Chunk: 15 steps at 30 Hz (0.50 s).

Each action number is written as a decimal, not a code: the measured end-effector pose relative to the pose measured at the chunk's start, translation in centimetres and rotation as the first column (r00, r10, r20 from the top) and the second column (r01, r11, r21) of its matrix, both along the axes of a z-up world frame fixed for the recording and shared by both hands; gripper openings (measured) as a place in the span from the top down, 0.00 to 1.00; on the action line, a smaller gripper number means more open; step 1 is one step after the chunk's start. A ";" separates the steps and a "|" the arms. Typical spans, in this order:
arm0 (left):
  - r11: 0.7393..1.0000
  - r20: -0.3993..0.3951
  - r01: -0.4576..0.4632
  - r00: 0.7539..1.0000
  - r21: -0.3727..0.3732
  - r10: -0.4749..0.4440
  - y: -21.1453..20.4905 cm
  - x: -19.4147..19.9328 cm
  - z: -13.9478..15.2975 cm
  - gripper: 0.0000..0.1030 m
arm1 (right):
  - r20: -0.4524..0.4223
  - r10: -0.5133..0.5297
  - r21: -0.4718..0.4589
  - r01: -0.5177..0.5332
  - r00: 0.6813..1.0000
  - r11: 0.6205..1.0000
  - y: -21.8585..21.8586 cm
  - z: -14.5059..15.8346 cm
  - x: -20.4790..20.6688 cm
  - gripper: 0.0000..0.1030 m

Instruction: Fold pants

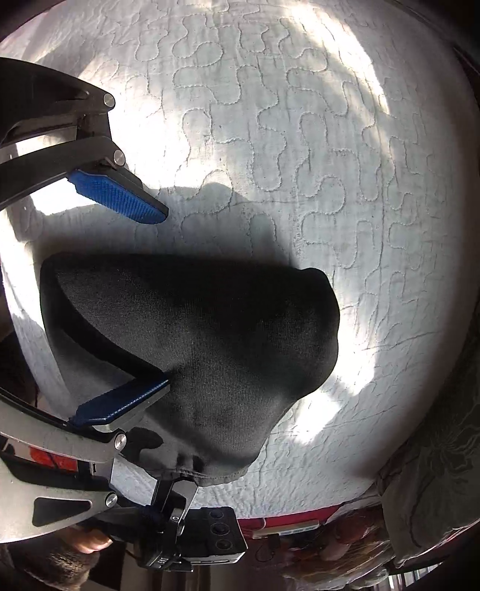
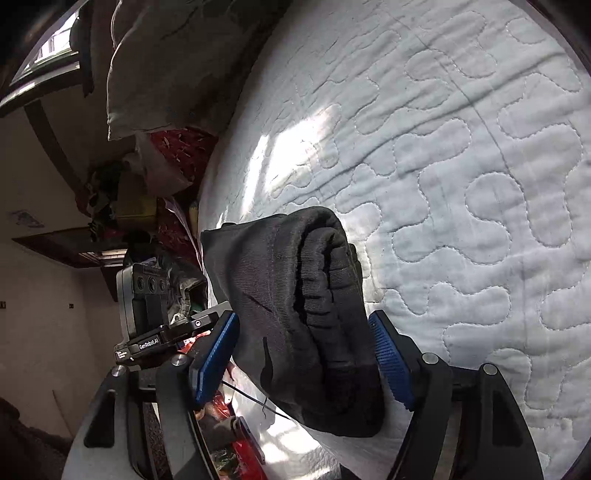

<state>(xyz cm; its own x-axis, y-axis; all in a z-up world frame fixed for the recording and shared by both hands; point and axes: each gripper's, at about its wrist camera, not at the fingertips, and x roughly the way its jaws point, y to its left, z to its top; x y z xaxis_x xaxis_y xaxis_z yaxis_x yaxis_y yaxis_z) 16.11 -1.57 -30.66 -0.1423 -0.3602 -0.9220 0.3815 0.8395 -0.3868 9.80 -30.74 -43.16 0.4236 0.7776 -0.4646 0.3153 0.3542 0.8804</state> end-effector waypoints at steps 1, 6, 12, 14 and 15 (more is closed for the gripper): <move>1.000 0.004 0.021 1.000 0.006 -0.021 -0.3 0.0 -0.2 0.13 | 0.001 -0.003 0.012 0.003 1.000 1.000 -0.1 -0.1 0.0 0.29; 0.989 -0.004 0.146 0.989 0.003 -0.146 -1.4 0.4 -1.0 0.05 | 0.011 0.021 0.024 -0.021 1.000 0.999 0.1 0.0 0.4 0.27; 0.980 -0.067 0.181 0.980 -0.082 -0.187 -0.4 2.2 -1.4 0.05 | 0.045 0.067 0.003 -0.068 0.997 0.998 1.0 0.4 1.0 0.25; 0.981 -0.089 0.174 0.979 -0.091 -0.182 -0.9 2.7 -2.0 0.01 | 0.053 0.077 -0.014 -0.077 0.996 0.997 1.4 0.5 1.2 0.24; 0.982 -0.072 0.172 0.981 -0.076 -0.178 -1.3 2.9 -2.2 0.01 | 0.056 0.079 -0.020 -0.078 0.995 0.997 1.5 0.5 1.3 0.23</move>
<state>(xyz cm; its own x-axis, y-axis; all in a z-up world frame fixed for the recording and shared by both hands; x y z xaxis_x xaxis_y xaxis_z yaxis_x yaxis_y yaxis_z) 18.99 -2.89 -32.82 -0.2791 -0.3858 -0.8793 0.4867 0.7326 -0.4759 11.13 -29.22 -42.63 0.3875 0.8014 -0.4558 0.2360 0.3917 0.8893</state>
